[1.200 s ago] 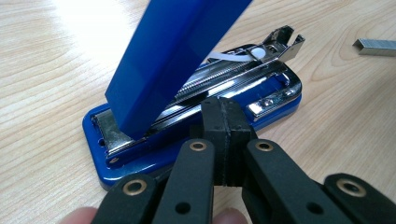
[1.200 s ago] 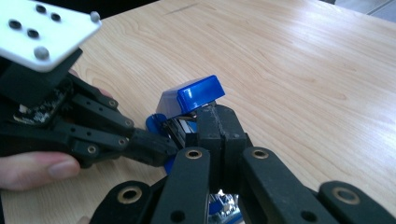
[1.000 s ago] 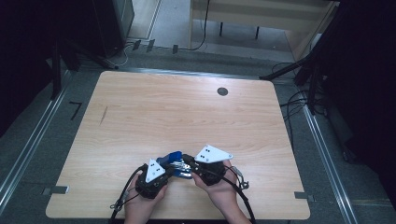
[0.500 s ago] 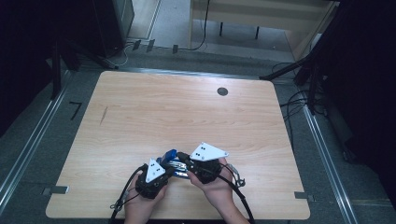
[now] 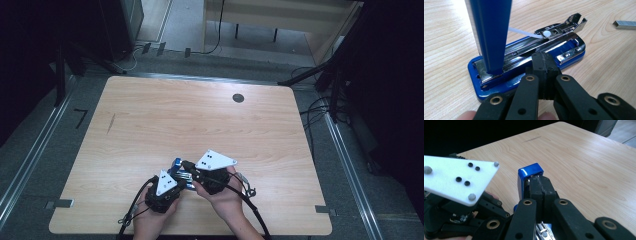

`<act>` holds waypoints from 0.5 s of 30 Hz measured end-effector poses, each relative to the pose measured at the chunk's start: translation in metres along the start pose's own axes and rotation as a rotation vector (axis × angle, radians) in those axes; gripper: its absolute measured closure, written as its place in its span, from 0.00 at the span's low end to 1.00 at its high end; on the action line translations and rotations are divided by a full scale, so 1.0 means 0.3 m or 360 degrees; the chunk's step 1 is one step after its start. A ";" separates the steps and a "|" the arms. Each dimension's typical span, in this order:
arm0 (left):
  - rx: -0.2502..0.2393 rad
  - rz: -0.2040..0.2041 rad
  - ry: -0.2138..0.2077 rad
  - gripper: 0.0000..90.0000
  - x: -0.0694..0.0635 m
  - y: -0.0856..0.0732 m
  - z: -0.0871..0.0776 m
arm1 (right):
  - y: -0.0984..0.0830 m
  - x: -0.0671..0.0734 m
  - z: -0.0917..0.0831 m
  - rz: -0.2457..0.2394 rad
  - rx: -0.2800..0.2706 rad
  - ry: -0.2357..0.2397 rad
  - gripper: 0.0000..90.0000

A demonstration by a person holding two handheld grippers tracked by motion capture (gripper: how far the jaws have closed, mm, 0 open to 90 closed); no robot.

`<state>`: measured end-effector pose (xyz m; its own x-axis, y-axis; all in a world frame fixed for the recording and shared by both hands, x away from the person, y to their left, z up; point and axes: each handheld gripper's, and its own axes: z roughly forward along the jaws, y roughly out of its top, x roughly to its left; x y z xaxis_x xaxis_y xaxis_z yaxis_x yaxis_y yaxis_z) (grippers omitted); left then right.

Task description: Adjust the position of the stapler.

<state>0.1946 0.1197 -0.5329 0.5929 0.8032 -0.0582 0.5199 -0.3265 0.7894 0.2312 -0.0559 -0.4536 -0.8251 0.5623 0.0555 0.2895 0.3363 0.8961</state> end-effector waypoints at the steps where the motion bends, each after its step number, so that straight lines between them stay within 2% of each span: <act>1: 0.0000 0.0004 0.0001 1.00 0.001 0.000 0.000 | 0.002 0.002 0.003 0.0005 -0.0001 0.0008 1.00; 15: 0.0004 0.0014 0.0005 1.00 -0.001 0.001 0.000 | 0.018 0.017 0.028 -0.0003 -0.0023 0.0019 1.00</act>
<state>0.1945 0.1195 -0.5327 0.5956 0.8017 -0.0494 0.5162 -0.3349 0.7883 0.2328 -0.0448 -0.4521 -0.8312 0.5528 0.0591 0.2811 0.3262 0.9025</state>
